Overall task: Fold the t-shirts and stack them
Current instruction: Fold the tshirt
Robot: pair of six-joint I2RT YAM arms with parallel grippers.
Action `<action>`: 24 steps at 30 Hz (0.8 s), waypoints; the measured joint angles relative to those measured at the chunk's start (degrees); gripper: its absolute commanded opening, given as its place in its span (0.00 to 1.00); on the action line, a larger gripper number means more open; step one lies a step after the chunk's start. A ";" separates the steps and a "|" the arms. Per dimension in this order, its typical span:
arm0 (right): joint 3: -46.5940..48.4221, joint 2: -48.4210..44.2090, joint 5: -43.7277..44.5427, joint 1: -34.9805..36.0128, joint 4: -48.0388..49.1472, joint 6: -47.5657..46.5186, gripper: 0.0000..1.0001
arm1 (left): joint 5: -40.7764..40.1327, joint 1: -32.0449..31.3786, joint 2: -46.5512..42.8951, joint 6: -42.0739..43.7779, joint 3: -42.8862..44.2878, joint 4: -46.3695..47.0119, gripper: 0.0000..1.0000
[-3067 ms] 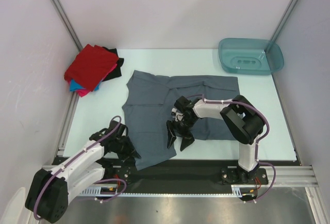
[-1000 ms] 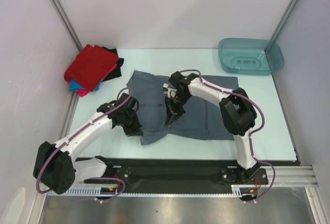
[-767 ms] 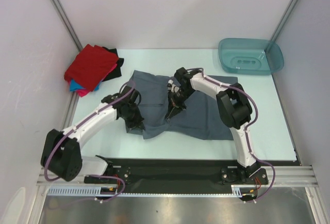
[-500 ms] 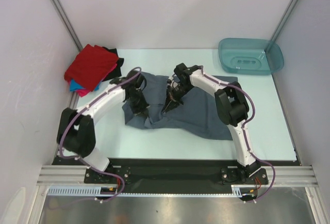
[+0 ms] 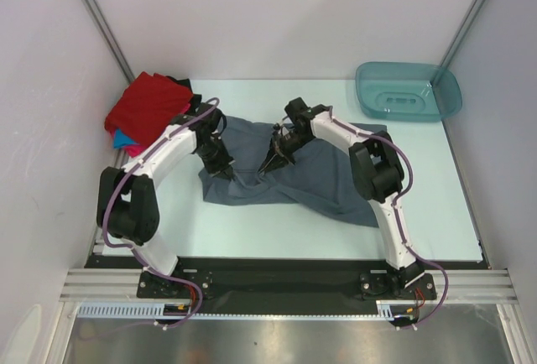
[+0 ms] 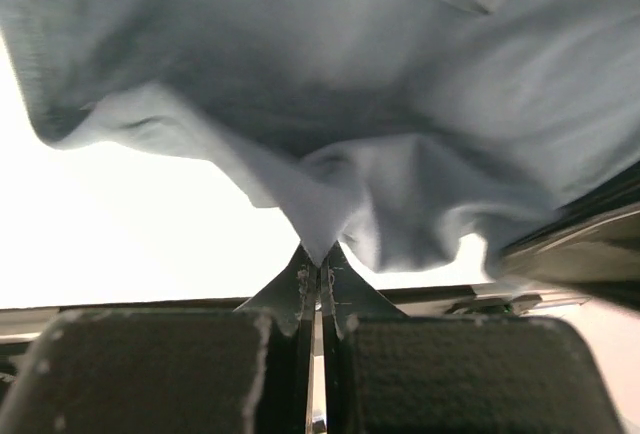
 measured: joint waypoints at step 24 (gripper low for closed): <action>7.56 8.39 6.05 -5.66 -2.89 -2.51 0.00 | -0.17 3.78 10.91 5.07 6.21 0.17 0.00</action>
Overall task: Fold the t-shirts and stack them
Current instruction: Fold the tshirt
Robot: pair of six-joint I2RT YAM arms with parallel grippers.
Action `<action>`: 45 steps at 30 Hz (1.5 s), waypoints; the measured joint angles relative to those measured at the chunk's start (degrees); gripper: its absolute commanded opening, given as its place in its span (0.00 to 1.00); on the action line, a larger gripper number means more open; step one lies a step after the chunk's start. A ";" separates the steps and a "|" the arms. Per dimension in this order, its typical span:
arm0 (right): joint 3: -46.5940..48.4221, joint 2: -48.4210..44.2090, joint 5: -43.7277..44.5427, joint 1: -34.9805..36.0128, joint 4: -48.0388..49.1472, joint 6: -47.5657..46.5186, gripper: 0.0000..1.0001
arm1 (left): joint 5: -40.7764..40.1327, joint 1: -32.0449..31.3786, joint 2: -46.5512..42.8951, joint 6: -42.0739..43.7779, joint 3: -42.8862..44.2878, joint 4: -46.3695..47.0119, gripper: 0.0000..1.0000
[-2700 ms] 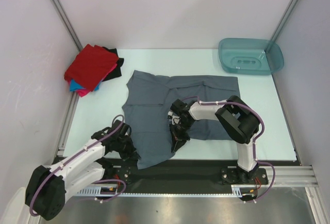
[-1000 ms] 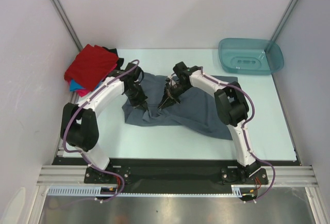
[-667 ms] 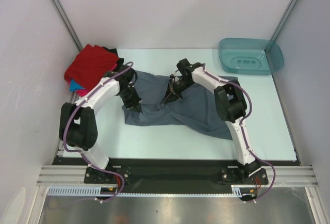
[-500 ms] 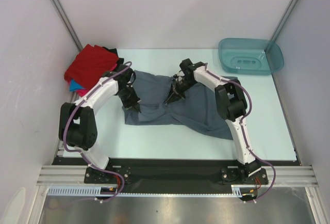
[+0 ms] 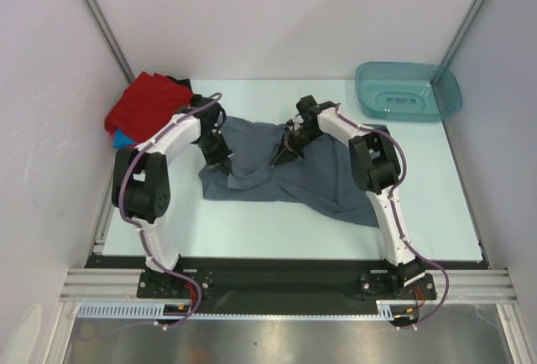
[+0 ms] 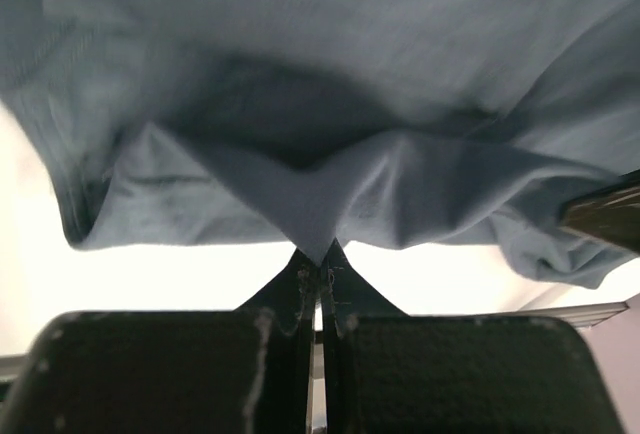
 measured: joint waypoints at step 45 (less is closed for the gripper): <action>3.32 -5.88 12.79 4.63 -3.93 -2.36 0.54 | 5.88 7.50 -6.23 9.53 -4.74 3.21 1.00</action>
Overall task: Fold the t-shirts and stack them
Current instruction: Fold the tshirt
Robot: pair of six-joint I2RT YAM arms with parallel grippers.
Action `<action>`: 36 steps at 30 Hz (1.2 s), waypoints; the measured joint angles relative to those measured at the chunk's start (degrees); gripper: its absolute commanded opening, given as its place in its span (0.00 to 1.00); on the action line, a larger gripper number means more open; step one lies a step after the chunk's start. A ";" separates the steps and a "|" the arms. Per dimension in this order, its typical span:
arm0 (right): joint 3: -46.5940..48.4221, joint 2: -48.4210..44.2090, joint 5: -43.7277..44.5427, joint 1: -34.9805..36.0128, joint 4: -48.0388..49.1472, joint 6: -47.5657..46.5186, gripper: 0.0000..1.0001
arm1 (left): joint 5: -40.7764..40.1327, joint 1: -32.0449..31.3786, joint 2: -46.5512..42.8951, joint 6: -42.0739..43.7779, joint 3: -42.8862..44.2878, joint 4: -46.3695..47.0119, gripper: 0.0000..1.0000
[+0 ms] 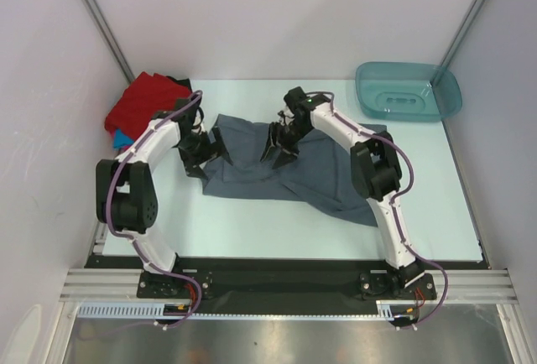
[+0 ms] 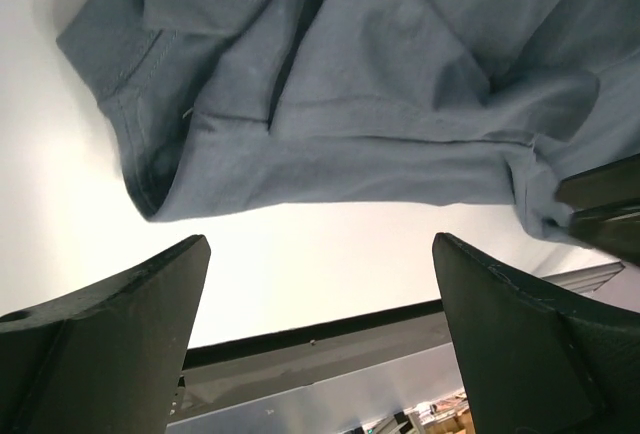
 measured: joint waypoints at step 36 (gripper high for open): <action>16.24 13.07 20.79 7.67 -13.11 -8.52 0.50 | -1.86 0.00 -5.75 1.38 -0.85 -0.81 1.00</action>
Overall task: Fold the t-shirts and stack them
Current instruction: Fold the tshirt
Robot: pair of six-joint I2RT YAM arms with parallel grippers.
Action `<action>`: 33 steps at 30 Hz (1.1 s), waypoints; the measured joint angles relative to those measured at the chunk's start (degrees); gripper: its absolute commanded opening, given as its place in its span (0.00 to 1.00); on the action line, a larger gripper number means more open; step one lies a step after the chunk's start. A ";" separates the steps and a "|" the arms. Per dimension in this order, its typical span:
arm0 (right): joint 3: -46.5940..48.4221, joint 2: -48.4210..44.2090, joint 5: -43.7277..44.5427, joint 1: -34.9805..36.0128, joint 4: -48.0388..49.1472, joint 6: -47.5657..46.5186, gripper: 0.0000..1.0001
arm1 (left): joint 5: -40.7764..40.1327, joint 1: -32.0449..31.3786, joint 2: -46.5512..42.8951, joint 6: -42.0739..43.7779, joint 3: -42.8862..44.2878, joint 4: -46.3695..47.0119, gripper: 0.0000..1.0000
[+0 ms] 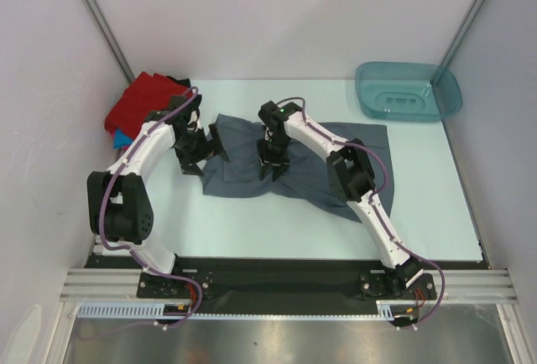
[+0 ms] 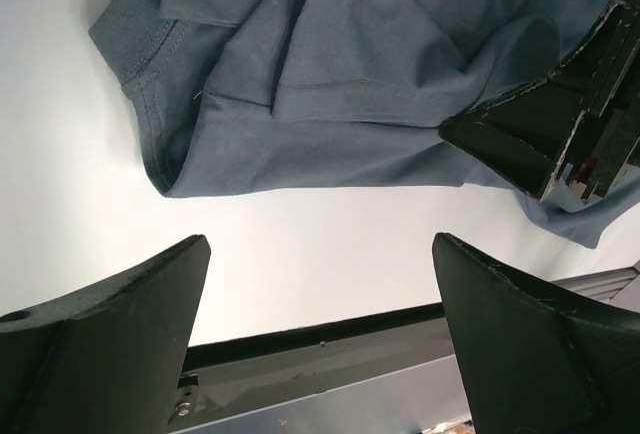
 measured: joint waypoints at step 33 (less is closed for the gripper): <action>-2.97 -22.08 0.79 -9.46 1.62 1.88 0.51 | 17.07 -0.09 7.19 1.79 -8.94 17.40 0.88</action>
